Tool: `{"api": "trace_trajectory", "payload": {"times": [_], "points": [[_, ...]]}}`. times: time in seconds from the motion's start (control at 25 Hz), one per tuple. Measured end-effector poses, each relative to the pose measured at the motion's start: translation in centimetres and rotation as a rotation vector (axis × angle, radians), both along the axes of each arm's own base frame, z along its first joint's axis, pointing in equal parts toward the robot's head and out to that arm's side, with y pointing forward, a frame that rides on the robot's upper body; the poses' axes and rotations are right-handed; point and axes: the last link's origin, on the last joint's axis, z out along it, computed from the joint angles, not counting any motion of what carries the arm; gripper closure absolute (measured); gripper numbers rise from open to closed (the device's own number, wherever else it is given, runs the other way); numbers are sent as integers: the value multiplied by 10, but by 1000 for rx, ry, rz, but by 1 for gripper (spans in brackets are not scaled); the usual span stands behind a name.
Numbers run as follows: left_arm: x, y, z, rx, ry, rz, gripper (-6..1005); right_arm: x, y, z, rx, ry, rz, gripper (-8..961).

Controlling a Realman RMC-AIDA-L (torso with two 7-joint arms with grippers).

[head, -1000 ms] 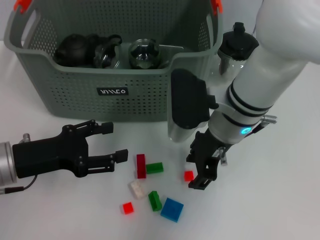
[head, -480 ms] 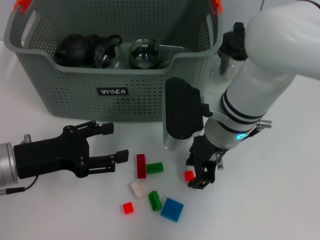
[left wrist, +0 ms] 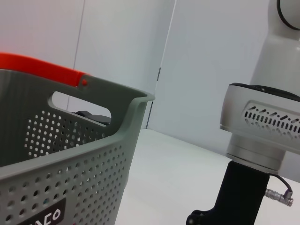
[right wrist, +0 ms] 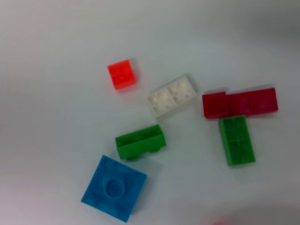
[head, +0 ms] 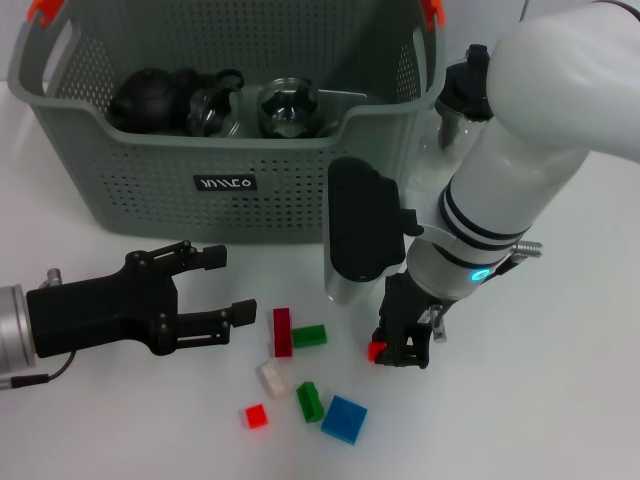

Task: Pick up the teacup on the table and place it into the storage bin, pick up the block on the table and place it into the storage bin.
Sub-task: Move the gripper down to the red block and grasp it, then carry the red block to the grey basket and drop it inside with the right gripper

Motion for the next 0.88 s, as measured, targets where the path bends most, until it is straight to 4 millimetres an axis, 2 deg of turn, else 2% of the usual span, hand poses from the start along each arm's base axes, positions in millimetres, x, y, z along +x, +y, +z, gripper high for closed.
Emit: {"api": "trace_trajectory", "payload": {"times": [0.08,0.24,0.36,0.4,0.44,0.6,0.76,0.88], "points": [[0,0,0,0,0,0,141,0,-1,0,-4,-3,3,742],[0,0,1,2,0,1,141,-4,-2,1,-15,-1,6,759],[-2,-1,2,5,1,5,141,-11,-3,10,-31,31,-19,756],[-2,-1,2,6,1,6,141,-18,-4,21,-44,76,-48,753],[-3,-2,3,7,3,8,141,-18,-4,21,-44,76,-48,749],[-10,-7,7,19,15,27,141,-33,-1,62,-31,207,-101,736],[-14,-10,11,34,17,36,141,-53,-1,118,7,376,-132,722],[-13,-9,11,35,15,32,141,-80,-4,165,55,556,-125,712]]}}
